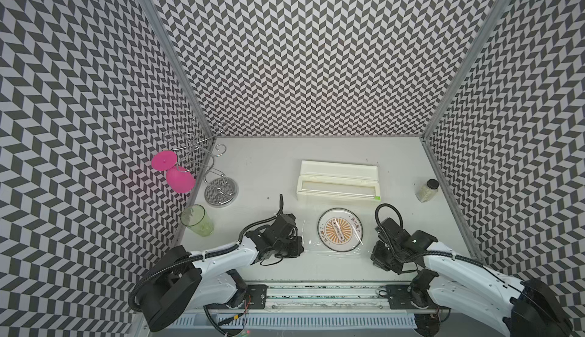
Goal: Wrap the plate with plastic wrap
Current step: Cover the plate with plastic wrap.
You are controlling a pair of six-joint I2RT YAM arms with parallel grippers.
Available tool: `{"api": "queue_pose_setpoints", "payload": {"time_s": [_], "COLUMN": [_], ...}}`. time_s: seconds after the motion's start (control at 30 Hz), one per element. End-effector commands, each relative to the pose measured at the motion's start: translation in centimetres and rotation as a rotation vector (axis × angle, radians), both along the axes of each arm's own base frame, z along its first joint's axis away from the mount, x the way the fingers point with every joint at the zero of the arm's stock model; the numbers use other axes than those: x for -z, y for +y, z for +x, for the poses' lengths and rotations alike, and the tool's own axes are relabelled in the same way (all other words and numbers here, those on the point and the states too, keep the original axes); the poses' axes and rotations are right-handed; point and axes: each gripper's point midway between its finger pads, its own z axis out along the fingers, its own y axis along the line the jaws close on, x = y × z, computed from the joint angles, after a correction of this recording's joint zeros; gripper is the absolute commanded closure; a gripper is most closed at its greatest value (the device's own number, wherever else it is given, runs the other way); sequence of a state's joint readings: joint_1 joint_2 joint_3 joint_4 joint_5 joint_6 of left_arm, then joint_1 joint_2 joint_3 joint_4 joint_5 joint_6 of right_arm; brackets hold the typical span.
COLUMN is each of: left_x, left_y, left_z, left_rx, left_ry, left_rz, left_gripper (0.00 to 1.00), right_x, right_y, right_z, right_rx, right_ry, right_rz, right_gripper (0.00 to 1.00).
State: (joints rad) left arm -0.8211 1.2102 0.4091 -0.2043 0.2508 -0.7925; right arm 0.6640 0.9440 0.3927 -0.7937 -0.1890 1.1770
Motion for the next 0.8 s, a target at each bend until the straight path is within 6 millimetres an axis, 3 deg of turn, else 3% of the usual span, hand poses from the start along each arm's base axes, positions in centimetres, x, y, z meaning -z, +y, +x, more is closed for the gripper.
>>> {"api": "queue_pose_setpoints", "payload": {"time_s": [0.0, 0.3, 0.53, 0.77], "left_x": [1.1, 3.7, 5.0, 5.2], "left_y": [0.9, 3.3, 5.1, 4.8], "left_z": [0.3, 1.5, 3.2, 5.9], "left_rx": [0.004, -0.024, -0.089, -0.144], "left_ry": [-0.021, -0.026, -0.041, -0.070], "left_rz": [0.102, 0.306, 0.397, 0.376], "left_gripper": [1.00, 1.00, 1.00, 1.00], "right_x": [1.2, 2.3, 3.2, 4.5], "right_y": [-1.0, -1.6, -2.1, -2.7], "right_z": [-0.6, 0.2, 2.0, 3.0], "right_rx": [0.050, 0.161, 0.294, 0.376], "right_ry": [0.027, 0.025, -0.030, -0.054], "right_rz": [-0.045, -0.089, -0.106, -0.096], "right_gripper": [1.00, 1.00, 1.00, 1.00]}}
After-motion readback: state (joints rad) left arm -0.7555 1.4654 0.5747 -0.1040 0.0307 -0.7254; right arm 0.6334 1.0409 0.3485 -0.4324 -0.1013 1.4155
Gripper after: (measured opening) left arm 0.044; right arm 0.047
